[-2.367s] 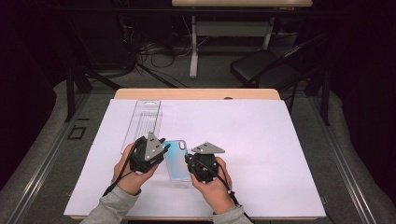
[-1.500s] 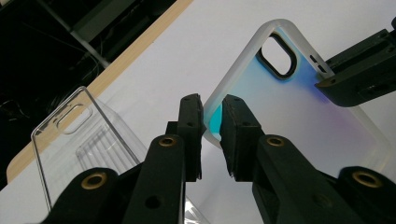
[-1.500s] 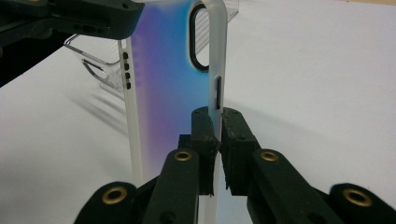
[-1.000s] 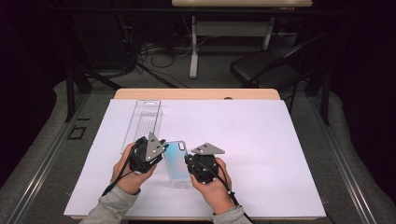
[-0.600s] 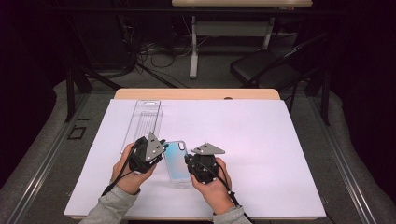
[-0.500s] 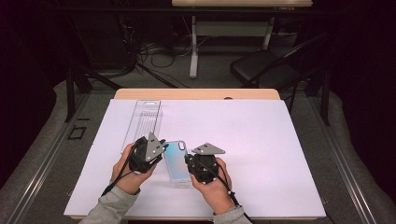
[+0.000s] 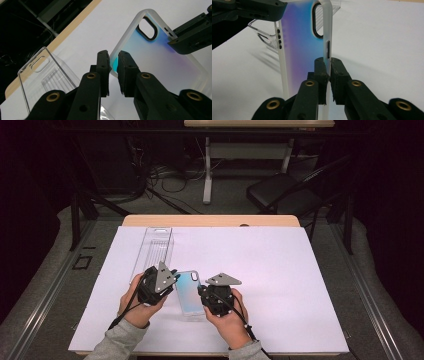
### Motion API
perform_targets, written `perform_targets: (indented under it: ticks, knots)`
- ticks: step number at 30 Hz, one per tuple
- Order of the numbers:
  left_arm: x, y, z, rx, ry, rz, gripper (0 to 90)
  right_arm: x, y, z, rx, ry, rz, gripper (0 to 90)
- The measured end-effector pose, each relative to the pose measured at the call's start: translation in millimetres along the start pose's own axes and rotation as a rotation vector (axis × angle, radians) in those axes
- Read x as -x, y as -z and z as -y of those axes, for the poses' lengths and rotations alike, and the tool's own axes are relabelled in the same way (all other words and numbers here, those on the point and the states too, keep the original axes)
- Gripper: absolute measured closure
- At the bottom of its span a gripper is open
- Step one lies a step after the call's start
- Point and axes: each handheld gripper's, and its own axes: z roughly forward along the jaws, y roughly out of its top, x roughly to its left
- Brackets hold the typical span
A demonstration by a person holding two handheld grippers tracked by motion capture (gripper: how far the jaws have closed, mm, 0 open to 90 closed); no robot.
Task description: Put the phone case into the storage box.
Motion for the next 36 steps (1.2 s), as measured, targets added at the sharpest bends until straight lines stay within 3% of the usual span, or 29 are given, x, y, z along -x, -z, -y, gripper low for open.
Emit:
perform_targets:
  ticks: [36]
  knots:
    - [-0.4, 3.6, -1.4, 0.009, -0.007, 0.002, 80.6, 2.7, 1.1, -0.5, 0.018, -0.019, -0.024, 82.5]
